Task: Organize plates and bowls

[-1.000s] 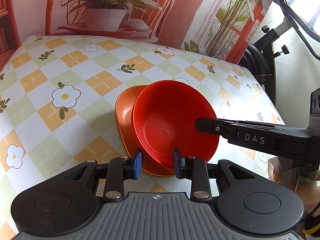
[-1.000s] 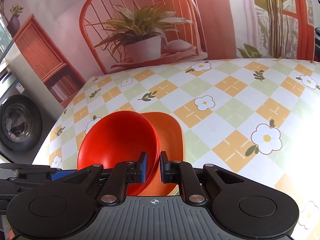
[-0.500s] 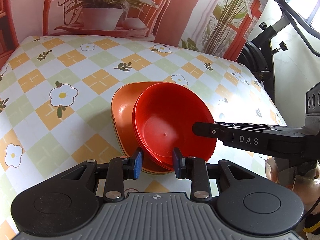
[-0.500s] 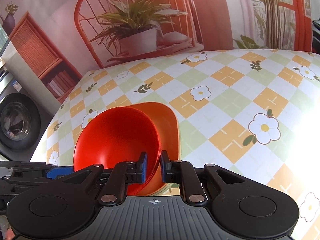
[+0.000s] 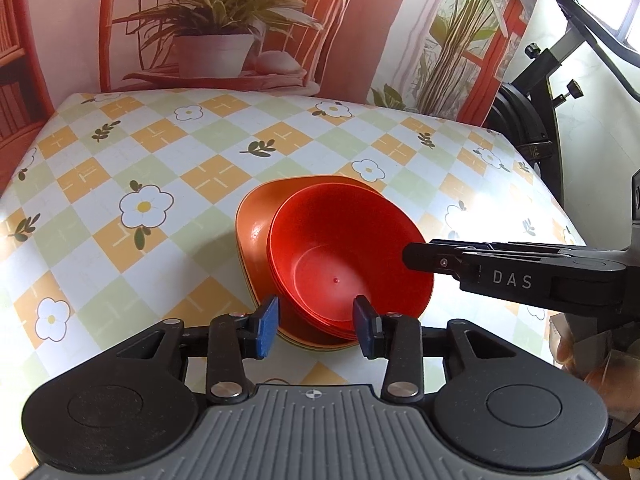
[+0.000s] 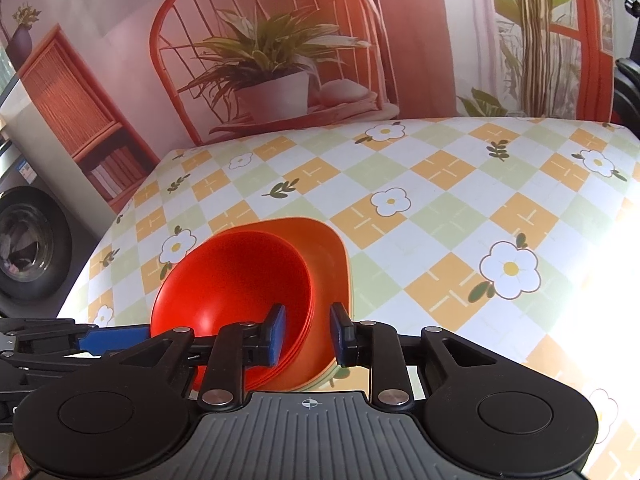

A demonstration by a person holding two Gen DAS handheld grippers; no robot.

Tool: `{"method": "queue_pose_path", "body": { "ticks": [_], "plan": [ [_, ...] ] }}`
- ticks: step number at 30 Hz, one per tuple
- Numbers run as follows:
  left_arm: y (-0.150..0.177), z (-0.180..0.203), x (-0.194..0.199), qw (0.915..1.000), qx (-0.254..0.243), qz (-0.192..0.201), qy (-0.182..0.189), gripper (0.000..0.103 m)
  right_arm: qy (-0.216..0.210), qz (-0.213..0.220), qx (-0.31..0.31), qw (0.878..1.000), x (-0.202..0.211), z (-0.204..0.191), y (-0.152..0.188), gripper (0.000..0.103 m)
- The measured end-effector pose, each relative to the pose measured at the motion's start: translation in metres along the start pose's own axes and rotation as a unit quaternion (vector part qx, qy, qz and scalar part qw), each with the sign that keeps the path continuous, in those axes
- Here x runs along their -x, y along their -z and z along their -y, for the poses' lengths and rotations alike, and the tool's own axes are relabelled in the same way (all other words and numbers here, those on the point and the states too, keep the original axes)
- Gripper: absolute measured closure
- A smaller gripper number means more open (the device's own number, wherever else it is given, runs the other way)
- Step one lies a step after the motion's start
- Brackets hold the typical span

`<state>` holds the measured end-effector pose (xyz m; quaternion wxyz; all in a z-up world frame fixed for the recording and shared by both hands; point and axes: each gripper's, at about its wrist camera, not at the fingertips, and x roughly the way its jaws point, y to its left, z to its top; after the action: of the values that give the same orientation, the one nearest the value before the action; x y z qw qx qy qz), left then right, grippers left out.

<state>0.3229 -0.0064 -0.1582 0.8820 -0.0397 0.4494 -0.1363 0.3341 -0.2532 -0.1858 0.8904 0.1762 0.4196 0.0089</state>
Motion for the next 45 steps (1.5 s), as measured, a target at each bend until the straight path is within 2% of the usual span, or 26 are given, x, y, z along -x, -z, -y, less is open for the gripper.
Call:
{"method": "queue_pose_path", "body": {
  "ticks": [8, 14, 22, 25, 28, 34, 37, 39, 41, 45],
  "plan": [
    [-0.001, 0.009, 0.03, 0.9992, -0.01, 0.035, -0.017, 0.047, 0.015, 0.028, 0.005, 0.999, 0.028, -0.004, -0.001, 0.074],
    [0.004, 0.019, 0.065, 0.9965, -0.002, 0.078, -0.031, 0.044, 0.023, 0.059, 0.012, 0.998, 0.062, -0.009, 0.002, 0.072],
    [0.018, 0.037, 0.118, 0.9884, -0.024, 0.141, -0.05, 0.04, 0.027, 0.105, 0.026, 0.994, 0.118, -0.022, 0.014, 0.064],
    [0.025, 0.044, 0.14, 0.9844, -0.024, 0.165, -0.056, 0.039, 0.029, 0.122, 0.027, 0.992, 0.141, -0.025, 0.019, 0.058],
    [0.031, 0.052, 0.164, 0.9786, -0.029, 0.193, -0.065, 0.037, 0.031, 0.144, 0.028, 0.989, 0.167, -0.028, 0.023, 0.051],
    [0.043, 0.074, 0.209, 0.9642, -0.039, 0.248, -0.085, 0.02, 0.036, 0.189, 0.036, 0.981, 0.221, -0.034, 0.03, 0.035],
    [0.05, 0.086, 0.23, 0.9559, -0.041, 0.272, -0.103, 0.016, 0.028, 0.219, 0.038, 0.975, 0.25, -0.035, 0.033, 0.022],
    [0.053, 0.094, 0.243, 0.9513, -0.044, 0.282, -0.117, 0.015, 0.02, 0.239, 0.04, 0.97, 0.268, -0.037, 0.035, 0.008],
    [0.058, 0.104, 0.256, 0.945, -0.05, 0.294, -0.135, 0.014, 0.016, 0.259, 0.044, 0.965, 0.286, -0.039, 0.038, 0.002],
    [0.065, 0.121, 0.275, 0.9325, -0.066, 0.316, -0.161, 0.011, 0.023, 0.283, 0.059, 0.957, 0.312, -0.048, 0.041, 0.0]
  ]
}}
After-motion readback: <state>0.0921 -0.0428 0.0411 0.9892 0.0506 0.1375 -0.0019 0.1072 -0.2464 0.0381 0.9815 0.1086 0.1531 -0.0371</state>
